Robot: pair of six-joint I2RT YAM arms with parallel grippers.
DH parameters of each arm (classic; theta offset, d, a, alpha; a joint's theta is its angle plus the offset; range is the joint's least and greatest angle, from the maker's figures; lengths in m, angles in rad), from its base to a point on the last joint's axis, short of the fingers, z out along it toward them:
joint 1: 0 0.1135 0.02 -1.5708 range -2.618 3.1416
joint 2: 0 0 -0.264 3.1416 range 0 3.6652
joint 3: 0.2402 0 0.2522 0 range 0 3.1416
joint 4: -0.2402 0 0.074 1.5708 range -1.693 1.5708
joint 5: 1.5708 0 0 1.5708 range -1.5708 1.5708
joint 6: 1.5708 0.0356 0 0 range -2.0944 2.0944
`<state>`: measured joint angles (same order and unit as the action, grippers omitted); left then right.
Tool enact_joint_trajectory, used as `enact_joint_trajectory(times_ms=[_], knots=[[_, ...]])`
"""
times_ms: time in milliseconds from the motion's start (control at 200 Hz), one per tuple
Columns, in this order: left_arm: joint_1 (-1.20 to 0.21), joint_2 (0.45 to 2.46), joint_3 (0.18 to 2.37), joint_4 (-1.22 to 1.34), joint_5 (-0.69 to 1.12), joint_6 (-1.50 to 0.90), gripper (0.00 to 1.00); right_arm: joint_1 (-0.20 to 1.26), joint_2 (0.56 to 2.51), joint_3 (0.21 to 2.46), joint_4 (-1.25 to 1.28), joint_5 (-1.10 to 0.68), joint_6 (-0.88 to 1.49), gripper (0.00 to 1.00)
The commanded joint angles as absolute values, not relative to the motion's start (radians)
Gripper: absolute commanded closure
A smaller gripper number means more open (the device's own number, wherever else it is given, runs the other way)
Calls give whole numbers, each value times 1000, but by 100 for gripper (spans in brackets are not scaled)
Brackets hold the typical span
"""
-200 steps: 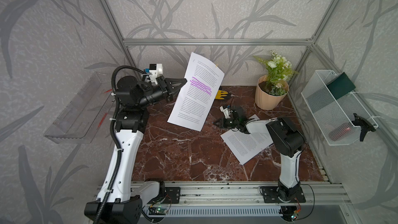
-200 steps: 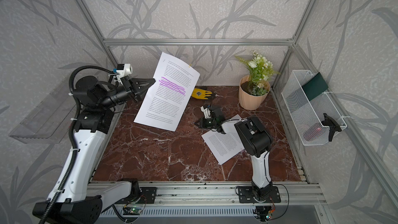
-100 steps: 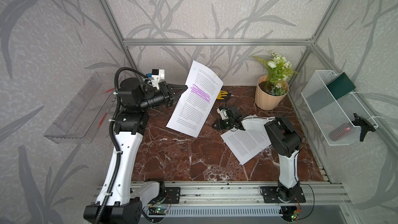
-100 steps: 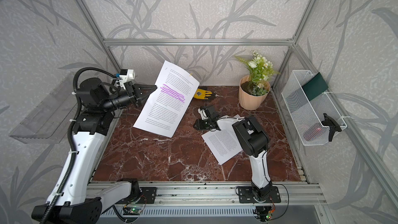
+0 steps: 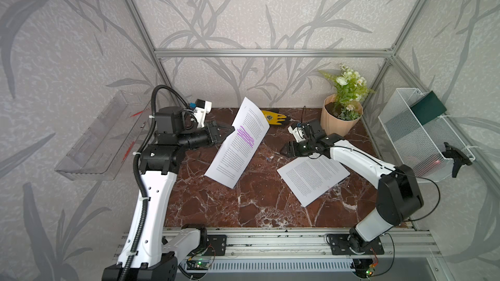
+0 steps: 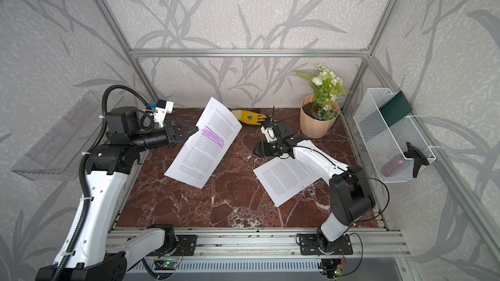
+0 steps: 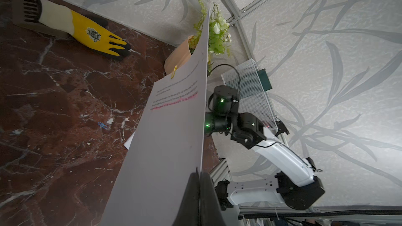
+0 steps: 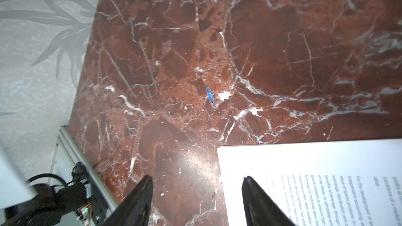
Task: Unclip the paperclips from the documents
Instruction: Remove the paper clip from the document.
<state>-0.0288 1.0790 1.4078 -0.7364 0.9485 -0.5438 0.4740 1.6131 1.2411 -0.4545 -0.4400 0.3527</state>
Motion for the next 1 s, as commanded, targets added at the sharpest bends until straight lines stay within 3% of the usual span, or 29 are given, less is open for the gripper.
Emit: enact_joint_trajectory(times_ms=[0,400,795,1000], knots=[[-56,1039,1447,-893,841,-250,100,436,1557,1305,-642,-550,298,33],[-121,909,1321,-950,715,192,100,418,1564,1568,-1042,-662,523,32],[-200,921,1337,-1066,651,499,100,475,1555,1593,-995,-732,980,33],[-237,934,1348,-1106,653,616,100,479,1587,1546,-814,-804,1161,38]])
